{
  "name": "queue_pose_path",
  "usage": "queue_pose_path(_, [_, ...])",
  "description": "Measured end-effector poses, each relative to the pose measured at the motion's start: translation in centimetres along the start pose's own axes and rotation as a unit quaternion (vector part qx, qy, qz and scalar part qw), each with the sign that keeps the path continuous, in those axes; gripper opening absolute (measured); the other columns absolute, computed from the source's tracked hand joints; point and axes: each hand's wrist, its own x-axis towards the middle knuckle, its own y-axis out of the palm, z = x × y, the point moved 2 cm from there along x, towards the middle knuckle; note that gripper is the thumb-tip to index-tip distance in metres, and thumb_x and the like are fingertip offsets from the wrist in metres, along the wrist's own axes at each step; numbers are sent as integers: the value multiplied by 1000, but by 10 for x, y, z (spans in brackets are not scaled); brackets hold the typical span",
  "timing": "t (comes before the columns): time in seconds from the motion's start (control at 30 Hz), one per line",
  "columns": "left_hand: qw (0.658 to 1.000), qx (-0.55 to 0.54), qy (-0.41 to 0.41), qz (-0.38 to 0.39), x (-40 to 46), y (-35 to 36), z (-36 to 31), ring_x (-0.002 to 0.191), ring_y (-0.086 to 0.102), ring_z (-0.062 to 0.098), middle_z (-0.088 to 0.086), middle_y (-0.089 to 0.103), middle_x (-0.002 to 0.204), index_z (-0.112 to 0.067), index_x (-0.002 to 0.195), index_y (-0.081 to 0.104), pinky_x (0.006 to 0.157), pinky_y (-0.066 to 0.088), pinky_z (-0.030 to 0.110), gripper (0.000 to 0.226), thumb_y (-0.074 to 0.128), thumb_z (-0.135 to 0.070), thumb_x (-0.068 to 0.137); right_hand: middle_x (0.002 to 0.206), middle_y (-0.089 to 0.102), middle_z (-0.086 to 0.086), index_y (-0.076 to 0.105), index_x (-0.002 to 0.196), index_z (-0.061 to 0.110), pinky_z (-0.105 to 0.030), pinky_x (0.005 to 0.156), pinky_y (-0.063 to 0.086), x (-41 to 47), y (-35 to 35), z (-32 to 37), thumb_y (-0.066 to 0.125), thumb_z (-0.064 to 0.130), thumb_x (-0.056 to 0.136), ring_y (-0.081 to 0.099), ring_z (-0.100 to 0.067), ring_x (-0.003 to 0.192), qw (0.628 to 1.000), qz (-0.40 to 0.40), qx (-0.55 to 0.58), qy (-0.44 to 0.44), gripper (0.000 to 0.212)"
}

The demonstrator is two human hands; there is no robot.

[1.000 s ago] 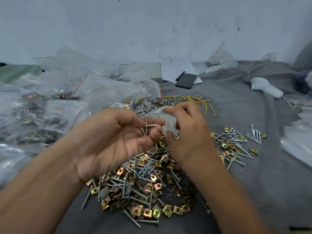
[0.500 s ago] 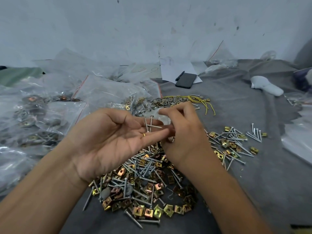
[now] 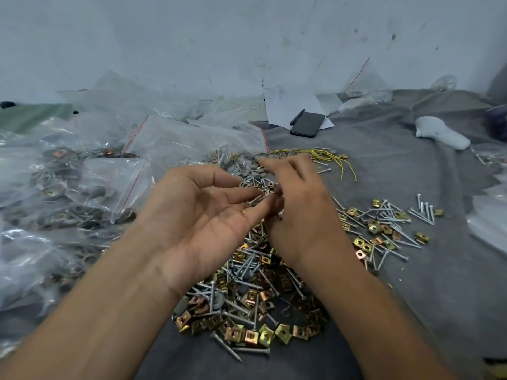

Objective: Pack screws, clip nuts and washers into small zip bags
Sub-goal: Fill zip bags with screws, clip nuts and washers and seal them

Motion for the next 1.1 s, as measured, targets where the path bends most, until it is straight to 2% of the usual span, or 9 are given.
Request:
queue_pose_path(0.23, [993, -5, 58, -107, -1, -17, -16, 107, 72, 55, 49, 62, 119, 29, 127, 52, 105, 58, 41, 47, 47, 11, 83, 113, 57, 13, 66, 120, 31, -18, 75, 51, 2, -31, -19, 80, 19, 86, 58, -2, 89, 998, -54, -12, 38, 38])
queue_pose_path(0.43, [977, -61, 111, -171, -2, -28, -31, 101, 77, 44, 42, 70, 112, 24, 123, 58, 94, 61, 28, 43, 55, 18, 81, 101, 67, 11, 69, 109, 27, -27, 81, 56, 34, -33, -41, 71, 20, 95, 64, -4, 91, 992, -4, -45, 118, 16])
queue_pose_path(0.5, [974, -80, 120, -173, -1, -28, -31, 104, 76, 45, 42, 70, 112, 24, 125, 56, 90, 62, 31, 33, 51, 18, 93, 114, 68, 4, 65, 119, 25, -36, 89, 54, 62, -18, -47, 72, 29, 94, 64, -17, 105, 985, 63, -91, 129, 26])
queue_pose_path(0.63, [967, -122, 134, -180, 2, -32, -33, 109, 73, 46, 44, 68, 113, 24, 126, 53, 83, 64, 35, 26, 42, 14, 105, 134, 61, -5, 48, 139, 20, -40, 92, 51, 98, 31, -44, 82, 66, 73, 58, -27, 121, 969, 162, -76, 169, 87])
queue_pose_path(0.73, [958, -165, 155, -178, 0, -31, -38, 108, 72, 45, 46, 66, 113, 25, 120, 51, 76, 64, 35, 20, 43, 12, 106, 135, 63, -1, 43, 145, 23, -46, 101, 53, 111, 58, -43, 89, 66, 62, 61, -26, 120, 962, 184, -41, 198, 104])
queue_pose_path(0.87, [954, -182, 160, -176, -3, -30, -43, 97, 76, 42, 46, 68, 106, 21, 104, 53, 72, 65, 36, 13, 47, 10, 106, 125, 69, -1, 55, 138, 17, -45, 97, 55, 121, 66, -50, 93, 56, 65, 66, -23, 108, 962, 152, -28, 223, 91])
queue_pose_path(0.93, [958, -172, 160, -167, -3, -31, -45, 87, 78, 37, 42, 70, 105, 20, 106, 56, 72, 65, 34, 15, 47, 7, 107, 129, 66, -4, 55, 137, 20, -49, 99, 54, 123, 64, -53, 95, 49, 66, 65, -26, 112, 952, 133, 81, 263, 86])
queue_pose_path(1.0, [962, -142, 164, -168, -1, -32, -47, 76, 79, 32, 38, 72, 104, 19, 108, 59, 71, 65, 31, 17, 47, 7, 107, 127, 67, -6, 60, 123, 26, -52, 92, 59, 122, 58, -53, 89, 45, 77, 67, -29, 110, 929, 110, 188, 300, 57])
queue_pose_path(1.1, [964, -100, 173, -177, 3, -34, -46, 74, 80, 30, 34, 74, 107, 19, 116, 61, 65, 66, 29, 19, 48, 8, 107, 102, 74, -7, 65, 96, 27, -56, 82, 62, 109, 39, -43, 69, 41, 94, 72, -32, 94, 954, 90, 136, 253, 14])
